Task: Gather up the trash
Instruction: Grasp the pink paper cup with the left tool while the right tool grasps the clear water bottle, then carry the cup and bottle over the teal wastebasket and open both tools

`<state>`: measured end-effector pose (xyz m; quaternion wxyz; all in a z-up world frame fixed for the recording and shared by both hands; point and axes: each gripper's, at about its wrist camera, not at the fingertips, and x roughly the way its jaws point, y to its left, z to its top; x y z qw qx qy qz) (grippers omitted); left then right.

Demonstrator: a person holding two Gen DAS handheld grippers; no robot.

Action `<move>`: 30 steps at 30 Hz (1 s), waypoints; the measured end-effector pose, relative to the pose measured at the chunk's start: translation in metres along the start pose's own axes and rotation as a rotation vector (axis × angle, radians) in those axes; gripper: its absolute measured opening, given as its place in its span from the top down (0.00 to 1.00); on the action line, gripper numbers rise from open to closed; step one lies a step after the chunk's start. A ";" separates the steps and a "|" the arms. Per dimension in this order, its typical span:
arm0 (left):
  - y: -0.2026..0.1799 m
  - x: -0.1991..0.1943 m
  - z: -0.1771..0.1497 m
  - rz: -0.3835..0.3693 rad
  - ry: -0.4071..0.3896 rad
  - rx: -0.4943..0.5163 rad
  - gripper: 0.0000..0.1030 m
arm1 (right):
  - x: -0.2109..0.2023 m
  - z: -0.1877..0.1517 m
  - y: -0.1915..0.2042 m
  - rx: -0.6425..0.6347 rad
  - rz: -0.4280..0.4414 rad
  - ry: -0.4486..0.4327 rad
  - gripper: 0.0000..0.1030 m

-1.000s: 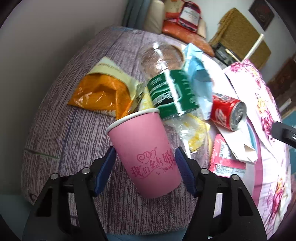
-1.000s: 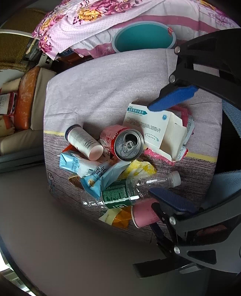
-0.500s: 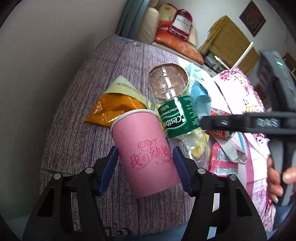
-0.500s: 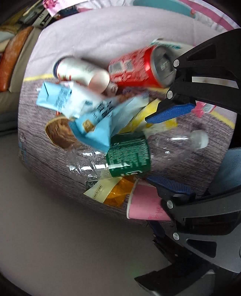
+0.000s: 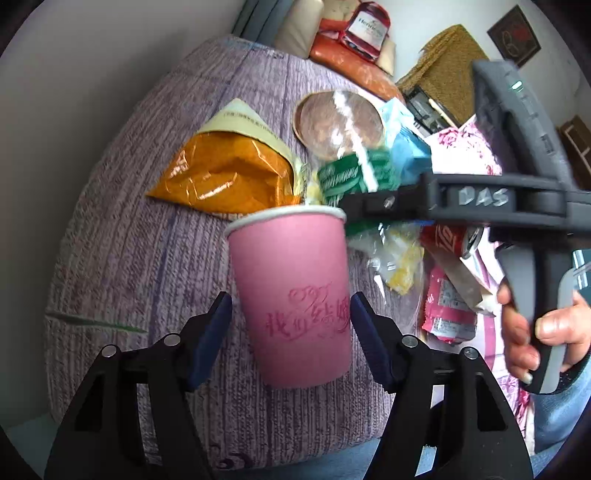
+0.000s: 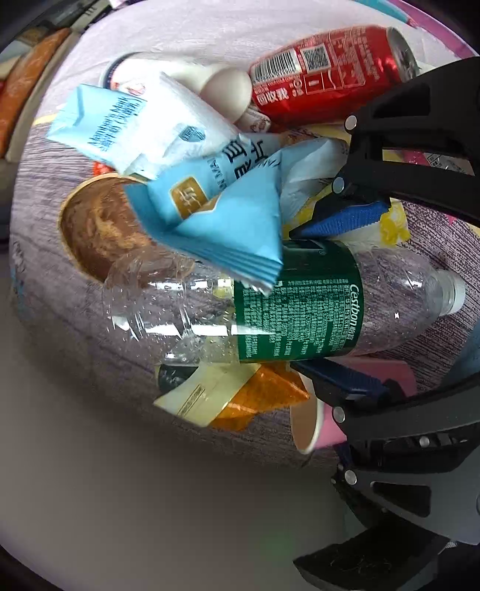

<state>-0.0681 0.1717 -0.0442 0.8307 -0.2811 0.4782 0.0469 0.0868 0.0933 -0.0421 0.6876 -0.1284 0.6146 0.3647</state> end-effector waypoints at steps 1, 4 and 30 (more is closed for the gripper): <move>-0.003 -0.001 -0.002 0.002 -0.005 0.006 0.42 | -0.006 -0.002 0.001 0.001 0.003 -0.018 0.42; -0.014 -0.007 0.003 0.036 -0.021 0.025 0.43 | -0.029 -0.008 -0.005 0.035 0.047 -0.061 0.42; -0.222 -0.017 0.050 -0.124 -0.067 0.412 0.43 | -0.236 -0.150 -0.210 0.449 -0.054 -0.546 0.42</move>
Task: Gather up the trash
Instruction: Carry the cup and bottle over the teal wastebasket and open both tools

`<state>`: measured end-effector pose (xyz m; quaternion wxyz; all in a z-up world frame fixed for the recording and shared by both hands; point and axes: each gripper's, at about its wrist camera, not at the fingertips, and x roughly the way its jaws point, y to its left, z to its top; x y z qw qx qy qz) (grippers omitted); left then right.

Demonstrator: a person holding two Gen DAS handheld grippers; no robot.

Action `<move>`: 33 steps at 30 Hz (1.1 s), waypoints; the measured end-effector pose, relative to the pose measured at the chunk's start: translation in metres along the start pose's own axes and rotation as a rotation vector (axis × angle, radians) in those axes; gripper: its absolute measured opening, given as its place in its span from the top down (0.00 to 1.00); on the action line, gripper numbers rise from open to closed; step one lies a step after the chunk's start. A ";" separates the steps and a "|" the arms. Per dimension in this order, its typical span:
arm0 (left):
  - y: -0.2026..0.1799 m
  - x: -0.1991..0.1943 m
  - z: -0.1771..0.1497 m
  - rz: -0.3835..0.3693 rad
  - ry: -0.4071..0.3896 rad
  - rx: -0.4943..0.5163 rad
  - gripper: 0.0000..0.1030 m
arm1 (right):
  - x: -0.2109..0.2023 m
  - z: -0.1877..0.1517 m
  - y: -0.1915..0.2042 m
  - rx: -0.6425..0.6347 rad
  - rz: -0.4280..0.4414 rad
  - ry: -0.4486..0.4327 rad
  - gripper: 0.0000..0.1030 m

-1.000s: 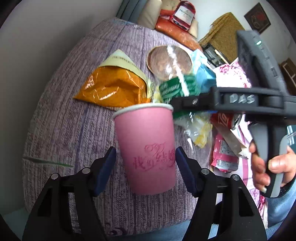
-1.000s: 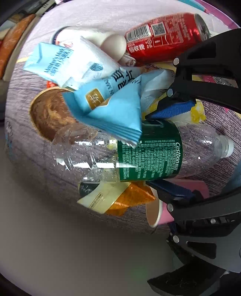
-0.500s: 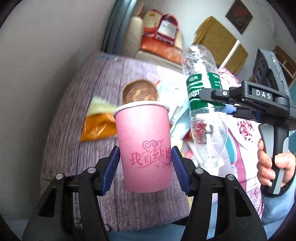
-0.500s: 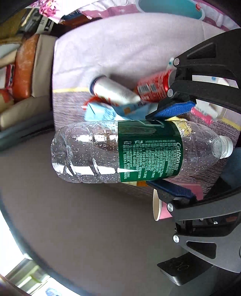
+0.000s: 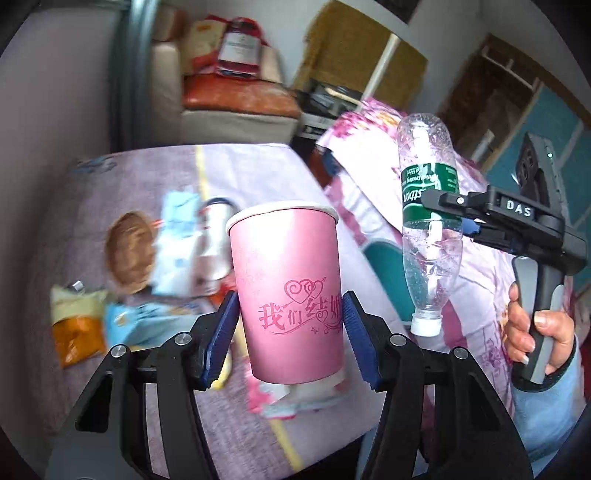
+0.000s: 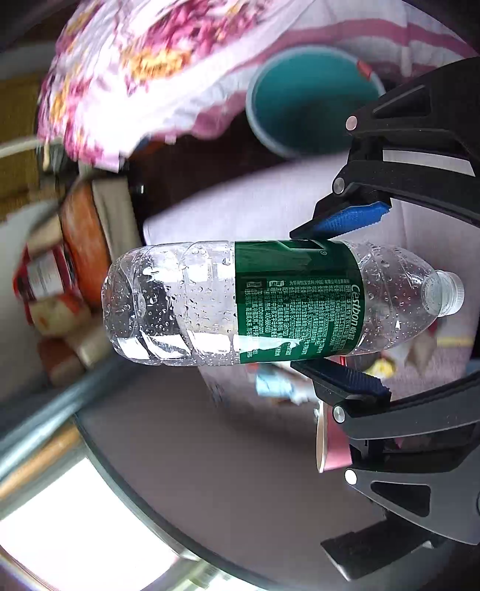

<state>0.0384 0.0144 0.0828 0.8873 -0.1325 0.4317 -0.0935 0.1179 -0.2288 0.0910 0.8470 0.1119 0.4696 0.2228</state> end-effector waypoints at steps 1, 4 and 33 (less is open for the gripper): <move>-0.011 0.011 0.006 -0.013 0.017 0.021 0.43 | -0.005 0.001 -0.017 0.029 -0.020 -0.004 0.42; -0.056 0.053 0.022 -0.062 0.081 0.090 0.43 | -0.016 0.003 -0.075 0.125 -0.094 -0.018 0.42; -0.183 0.274 0.030 -0.062 0.390 0.230 0.17 | 0.051 -0.022 -0.289 0.450 -0.161 0.184 0.34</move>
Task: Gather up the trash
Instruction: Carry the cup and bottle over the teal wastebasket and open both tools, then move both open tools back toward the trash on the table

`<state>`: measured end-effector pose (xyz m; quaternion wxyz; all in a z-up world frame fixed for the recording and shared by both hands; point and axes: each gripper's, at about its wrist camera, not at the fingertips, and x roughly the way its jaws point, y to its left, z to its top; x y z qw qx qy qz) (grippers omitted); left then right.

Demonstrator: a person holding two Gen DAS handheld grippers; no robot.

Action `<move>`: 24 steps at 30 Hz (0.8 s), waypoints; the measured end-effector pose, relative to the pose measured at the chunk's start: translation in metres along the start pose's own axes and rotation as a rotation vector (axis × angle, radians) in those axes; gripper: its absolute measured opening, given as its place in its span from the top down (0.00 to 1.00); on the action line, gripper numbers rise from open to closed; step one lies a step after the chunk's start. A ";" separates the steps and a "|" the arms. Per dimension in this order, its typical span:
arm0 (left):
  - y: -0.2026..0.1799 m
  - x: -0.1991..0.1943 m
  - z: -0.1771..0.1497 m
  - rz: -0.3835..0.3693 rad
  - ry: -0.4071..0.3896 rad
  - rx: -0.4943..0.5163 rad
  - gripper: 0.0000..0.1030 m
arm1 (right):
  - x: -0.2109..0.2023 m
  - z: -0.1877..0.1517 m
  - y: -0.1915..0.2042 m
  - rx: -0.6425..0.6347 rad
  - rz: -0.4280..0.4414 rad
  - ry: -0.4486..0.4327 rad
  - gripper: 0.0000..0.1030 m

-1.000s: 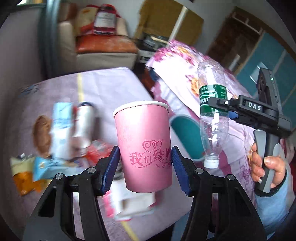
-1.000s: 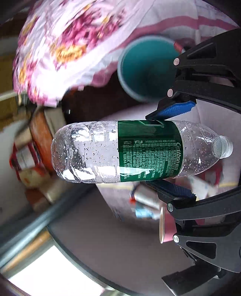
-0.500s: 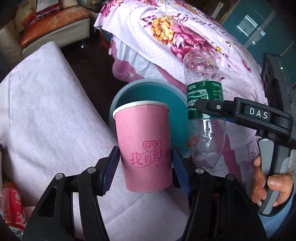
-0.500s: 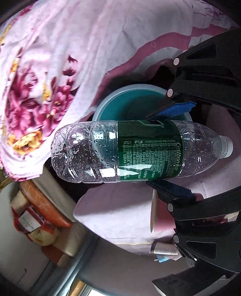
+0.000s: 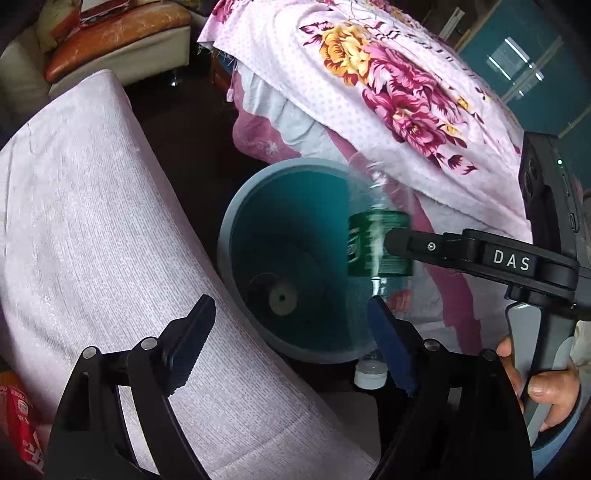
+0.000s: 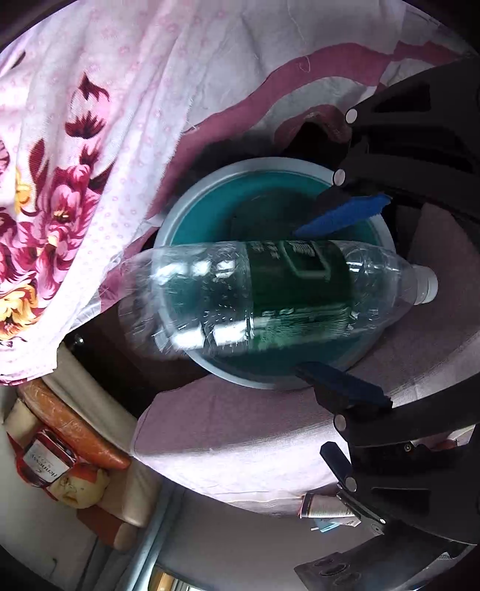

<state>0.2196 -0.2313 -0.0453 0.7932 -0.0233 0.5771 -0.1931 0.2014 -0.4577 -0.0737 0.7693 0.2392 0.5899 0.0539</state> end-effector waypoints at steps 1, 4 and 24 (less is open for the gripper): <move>0.001 -0.001 -0.001 -0.001 -0.002 -0.003 0.17 | -0.003 -0.001 0.001 -0.002 -0.003 -0.006 0.32; 0.005 -0.008 -0.006 -0.014 -0.010 -0.018 0.17 | -0.011 -0.003 0.002 0.001 -0.005 -0.022 0.30; 0.044 -0.086 -0.059 -0.038 -0.117 -0.101 0.14 | -0.066 -0.042 0.055 -0.070 -0.034 -0.100 0.25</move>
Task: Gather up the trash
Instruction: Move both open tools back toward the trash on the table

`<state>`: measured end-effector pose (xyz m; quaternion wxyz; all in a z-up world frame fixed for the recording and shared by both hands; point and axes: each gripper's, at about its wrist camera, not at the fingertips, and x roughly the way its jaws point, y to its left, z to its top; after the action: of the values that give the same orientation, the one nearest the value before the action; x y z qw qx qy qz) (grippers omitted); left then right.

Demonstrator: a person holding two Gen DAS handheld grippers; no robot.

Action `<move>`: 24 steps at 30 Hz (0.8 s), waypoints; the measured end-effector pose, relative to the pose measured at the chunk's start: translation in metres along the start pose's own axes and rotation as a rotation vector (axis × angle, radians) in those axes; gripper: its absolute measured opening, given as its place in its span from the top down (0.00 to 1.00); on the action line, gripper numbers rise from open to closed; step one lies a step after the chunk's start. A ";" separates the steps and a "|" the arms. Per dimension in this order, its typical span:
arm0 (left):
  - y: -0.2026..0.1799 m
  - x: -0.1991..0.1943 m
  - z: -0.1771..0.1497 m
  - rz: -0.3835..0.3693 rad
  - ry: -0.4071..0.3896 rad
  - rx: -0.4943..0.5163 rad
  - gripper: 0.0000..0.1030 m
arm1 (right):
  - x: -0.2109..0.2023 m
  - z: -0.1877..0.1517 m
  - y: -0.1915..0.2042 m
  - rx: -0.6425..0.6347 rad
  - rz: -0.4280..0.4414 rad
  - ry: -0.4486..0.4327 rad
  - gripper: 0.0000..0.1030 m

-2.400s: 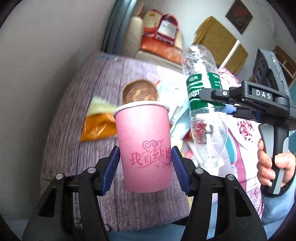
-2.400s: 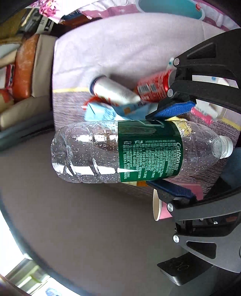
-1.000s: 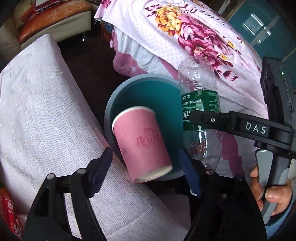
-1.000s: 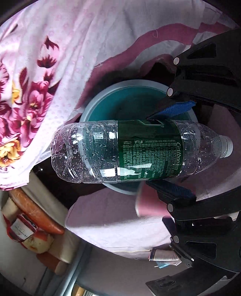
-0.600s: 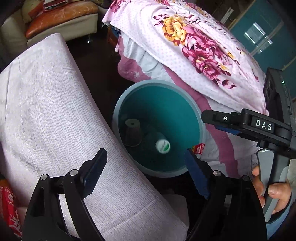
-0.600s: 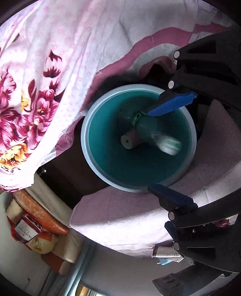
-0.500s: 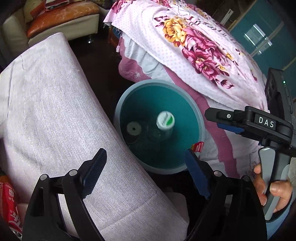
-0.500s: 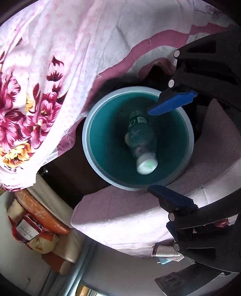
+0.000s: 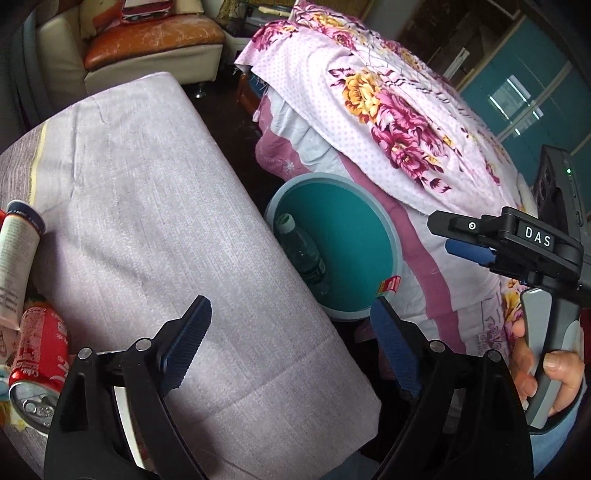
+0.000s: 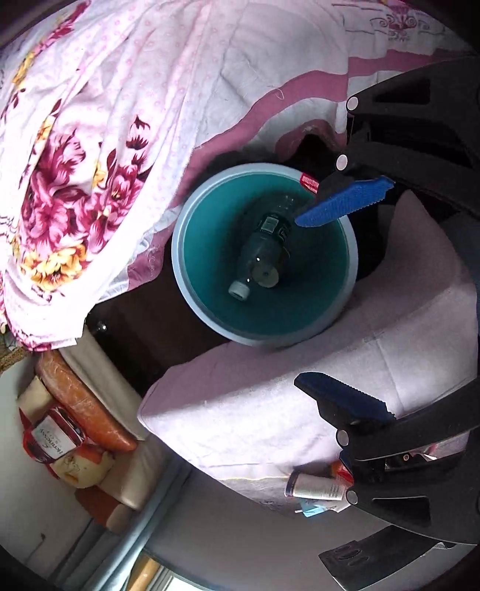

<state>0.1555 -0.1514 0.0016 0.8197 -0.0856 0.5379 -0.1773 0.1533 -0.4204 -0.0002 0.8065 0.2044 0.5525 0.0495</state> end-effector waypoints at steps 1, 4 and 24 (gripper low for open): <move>0.002 -0.005 -0.002 0.000 -0.006 -0.003 0.14 | -0.002 -0.002 0.006 -0.010 0.001 -0.001 0.25; 0.011 -0.023 -0.010 0.001 -0.034 -0.012 0.14 | -0.007 -0.010 0.024 -0.046 0.004 -0.004 0.24; 0.109 -0.100 -0.052 0.097 -0.128 -0.194 0.12 | 0.022 -0.069 0.107 -0.204 0.034 0.113 0.24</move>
<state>0.0940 -0.0099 0.0299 0.8479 -0.1494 0.5025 -0.0787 0.1143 -0.2976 0.0009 0.7896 0.1275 0.5858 0.1309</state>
